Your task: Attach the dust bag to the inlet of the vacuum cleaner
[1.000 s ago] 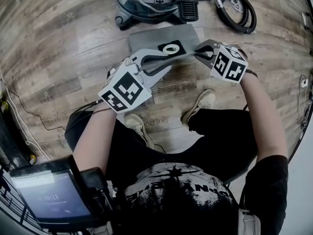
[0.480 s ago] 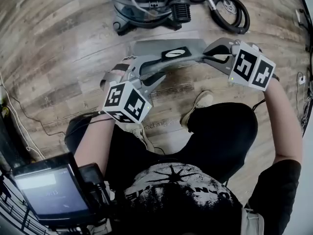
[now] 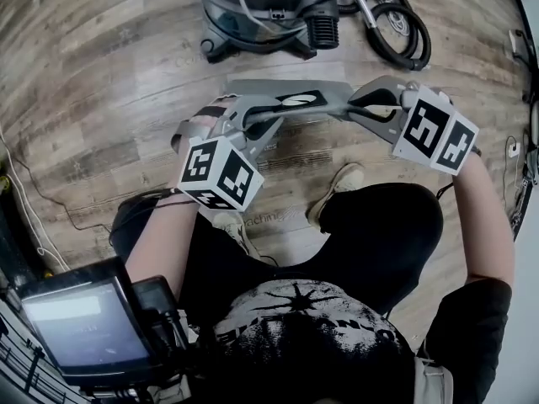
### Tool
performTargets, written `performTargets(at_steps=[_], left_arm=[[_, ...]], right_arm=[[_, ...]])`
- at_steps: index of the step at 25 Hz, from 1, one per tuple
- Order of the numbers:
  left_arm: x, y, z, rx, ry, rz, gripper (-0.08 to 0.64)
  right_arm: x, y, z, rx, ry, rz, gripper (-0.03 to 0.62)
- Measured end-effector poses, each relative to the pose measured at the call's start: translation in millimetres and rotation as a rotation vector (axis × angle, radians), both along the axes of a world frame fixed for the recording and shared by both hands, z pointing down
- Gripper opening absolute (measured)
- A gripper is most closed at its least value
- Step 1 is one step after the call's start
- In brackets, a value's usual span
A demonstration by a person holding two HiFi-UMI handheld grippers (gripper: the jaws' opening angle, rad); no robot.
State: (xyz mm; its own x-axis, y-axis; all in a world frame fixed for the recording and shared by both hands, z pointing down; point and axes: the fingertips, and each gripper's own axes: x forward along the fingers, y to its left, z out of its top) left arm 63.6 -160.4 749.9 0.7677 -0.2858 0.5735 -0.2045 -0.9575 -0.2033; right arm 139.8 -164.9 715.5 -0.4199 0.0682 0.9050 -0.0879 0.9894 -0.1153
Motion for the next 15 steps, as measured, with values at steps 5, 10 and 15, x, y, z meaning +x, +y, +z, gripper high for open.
performTargets(at_steps=[5,10,15], left_arm=[[4,-7,2,-0.046,0.011,-0.013,0.028],[9,-4,5,-0.08,0.024,-0.01,0.028],[11,-5,8,-0.106,0.029,-0.002,0.028]], right_arm=[[4,-5,3,0.085,0.016,0.012,0.044],[10,-3,3,0.117,0.026,0.026,0.054],[-6,-2,-8,0.194,-0.019,0.018,0.207]])
